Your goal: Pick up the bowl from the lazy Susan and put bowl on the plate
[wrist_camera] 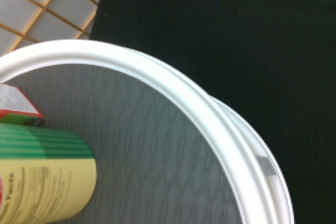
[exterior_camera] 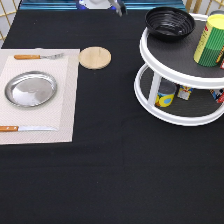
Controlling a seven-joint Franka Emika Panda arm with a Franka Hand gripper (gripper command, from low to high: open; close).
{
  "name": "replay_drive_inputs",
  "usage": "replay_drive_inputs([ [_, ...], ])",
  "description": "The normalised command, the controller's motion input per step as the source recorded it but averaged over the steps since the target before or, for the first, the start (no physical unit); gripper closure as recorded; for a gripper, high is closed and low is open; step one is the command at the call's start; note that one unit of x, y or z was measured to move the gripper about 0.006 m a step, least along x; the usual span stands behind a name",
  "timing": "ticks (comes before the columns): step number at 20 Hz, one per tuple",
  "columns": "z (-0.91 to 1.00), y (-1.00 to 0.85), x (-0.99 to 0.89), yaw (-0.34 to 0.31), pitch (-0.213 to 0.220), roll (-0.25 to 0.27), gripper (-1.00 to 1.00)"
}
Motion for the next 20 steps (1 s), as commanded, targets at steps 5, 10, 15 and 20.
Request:
replay_drive_inputs([
  [5, -0.22, 0.08, -0.86, -0.071, 0.000, -0.108, -1.00],
  [10, -0.44, 0.33, -0.95, -0.012, -0.001, -0.137, -1.00],
  [15, -0.45, 0.57, -0.89, 0.003, -0.023, -0.185, -1.00],
  [20, -0.53, 0.30, -0.65, -0.059, -0.084, -0.127, -1.00],
])
